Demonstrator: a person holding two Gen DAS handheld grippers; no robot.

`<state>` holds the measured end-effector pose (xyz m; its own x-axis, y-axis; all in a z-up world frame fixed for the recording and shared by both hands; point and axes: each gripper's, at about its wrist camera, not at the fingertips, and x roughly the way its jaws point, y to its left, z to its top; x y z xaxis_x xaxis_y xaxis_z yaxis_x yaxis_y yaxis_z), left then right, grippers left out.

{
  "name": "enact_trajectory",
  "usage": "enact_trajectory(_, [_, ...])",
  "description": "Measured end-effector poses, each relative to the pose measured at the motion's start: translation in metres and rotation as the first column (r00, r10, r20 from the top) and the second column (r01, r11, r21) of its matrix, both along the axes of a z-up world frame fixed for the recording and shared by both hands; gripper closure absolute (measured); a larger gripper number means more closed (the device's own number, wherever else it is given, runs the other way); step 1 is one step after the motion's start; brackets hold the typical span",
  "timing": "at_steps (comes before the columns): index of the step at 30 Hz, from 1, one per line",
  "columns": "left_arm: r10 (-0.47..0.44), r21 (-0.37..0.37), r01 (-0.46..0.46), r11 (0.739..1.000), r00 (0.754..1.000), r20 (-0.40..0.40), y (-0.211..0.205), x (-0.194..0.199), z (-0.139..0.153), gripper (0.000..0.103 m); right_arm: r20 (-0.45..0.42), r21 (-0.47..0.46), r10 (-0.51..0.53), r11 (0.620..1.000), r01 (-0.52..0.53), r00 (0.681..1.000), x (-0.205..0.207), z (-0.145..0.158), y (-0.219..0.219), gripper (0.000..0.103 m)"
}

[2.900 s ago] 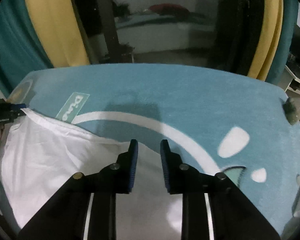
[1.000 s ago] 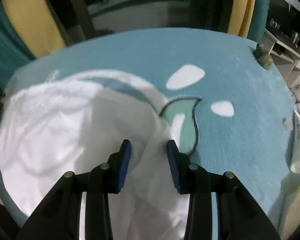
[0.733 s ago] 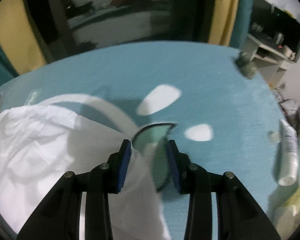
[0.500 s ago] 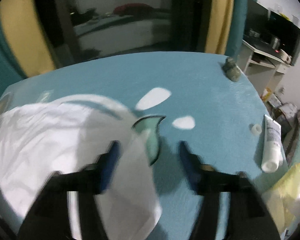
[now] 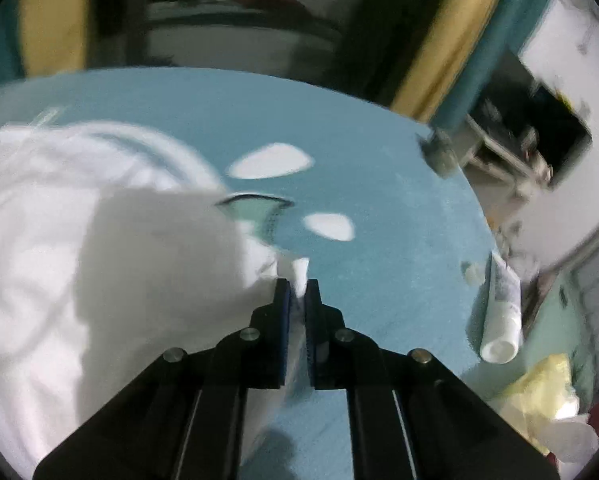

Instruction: Fold large clothes

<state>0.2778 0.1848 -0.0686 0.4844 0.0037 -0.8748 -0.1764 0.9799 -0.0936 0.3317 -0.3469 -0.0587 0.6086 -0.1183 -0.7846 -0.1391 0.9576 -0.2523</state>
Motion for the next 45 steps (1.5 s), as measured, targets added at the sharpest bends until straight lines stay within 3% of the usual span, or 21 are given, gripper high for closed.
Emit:
enact_trajectory(4, [0.006,0.008,-0.006,1.0,1.0,0.001,0.001,-0.002,0.0,0.05,0.039,-0.061,-0.148,0.987,0.15,0.988,0.015,0.005,-0.03,0.096])
enact_trajectory(6, [0.011,0.005,-0.011,1.0,1.0,0.0,-0.001,-0.004,0.0,0.05,0.031,0.033,-0.15,0.988,0.149,0.988,0.007,0.012,-0.039,0.094])
enact_trajectory(8, [0.006,-0.014,-0.006,1.0,1.0,0.008,-0.002,-0.007,0.002,0.05,0.014,0.157,-0.136,0.979,0.132,0.991,-0.007,0.019,-0.046,0.086])
enact_trajectory(10, [-0.001,-0.03,0.001,1.0,1.0,0.017,-0.005,-0.012,0.002,0.05,-0.005,0.236,-0.134,0.963,0.131,0.991,-0.026,0.022,-0.046,0.053])
enact_trajectory(12, [-0.009,-0.044,0.01,0.999,1.0,0.024,-0.01,-0.017,0.002,0.05,-0.008,0.293,-0.129,0.948,0.125,0.992,-0.048,0.024,-0.042,0.039])
enact_trajectory(17, [-0.03,-0.049,0.031,0.998,0.999,0.039,-0.021,-0.034,0.002,0.05,-0.004,0.301,-0.071,0.951,0.068,0.998,-0.104,0.017,-0.012,0.039])
enact_trajectory(21, [-0.058,-0.062,0.06,0.996,0.998,0.037,-0.027,-0.049,0.0,0.05,-0.039,0.425,-0.019,0.905,0.034,0.999,-0.137,0.006,0.003,0.04])
enact_trajectory(23, [-0.085,-0.013,0.085,0.996,0.995,0.051,-0.031,-0.053,-0.002,0.05,-0.05,0.447,0.067,0.894,-0.038,0.997,-0.144,-0.004,0.013,0.068])
enact_trajectory(24, [-0.091,0.013,0.091,0.996,0.994,0.053,-0.033,-0.054,-0.002,0.05,-0.027,0.416,0.098,0.906,-0.078,0.995,-0.145,-0.003,0.017,0.09])
enact_trajectory(29, [-0.1,0.071,0.095,0.993,0.993,0.062,-0.035,-0.057,-0.004,0.05,-0.006,0.371,0.132,0.921,-0.12,0.991,-0.14,0.012,0.012,0.095])
enact_trajectory(35, [-0.087,0.077,0.082,0.994,0.993,0.074,-0.03,-0.061,-0.004,0.05,-0.021,0.302,0.084,0.95,-0.073,0.996,-0.141,0.013,0.004,0.095])
enact_trajectory(36, [-0.084,0.077,0.078,0.994,0.994,0.073,-0.029,-0.062,-0.004,0.05,-0.032,0.332,0.069,0.942,-0.055,0.997,-0.142,0.012,0.0,0.092])
enact_trajectory(38, [-0.071,0.065,0.067,0.996,0.995,0.064,-0.027,-0.064,-0.003,0.05,-0.071,0.384,0.011,0.923,0.017,0.997,-0.147,0.009,-0.011,0.074])
enact_trajectory(40, [-0.047,0.032,0.045,0.998,0.997,0.057,-0.024,-0.068,0.001,0.05,-0.082,0.39,-0.05,0.918,0.079,0.995,-0.152,0.007,-0.017,0.027])
enact_trajectory(45, [-0.015,0.024,0.012,1.0,0.991,0.132,-0.025,-0.08,0.019,0.05,-0.066,0.58,-0.042,0.812,0.073,0.997,-0.172,0.002,-0.014,0.024])
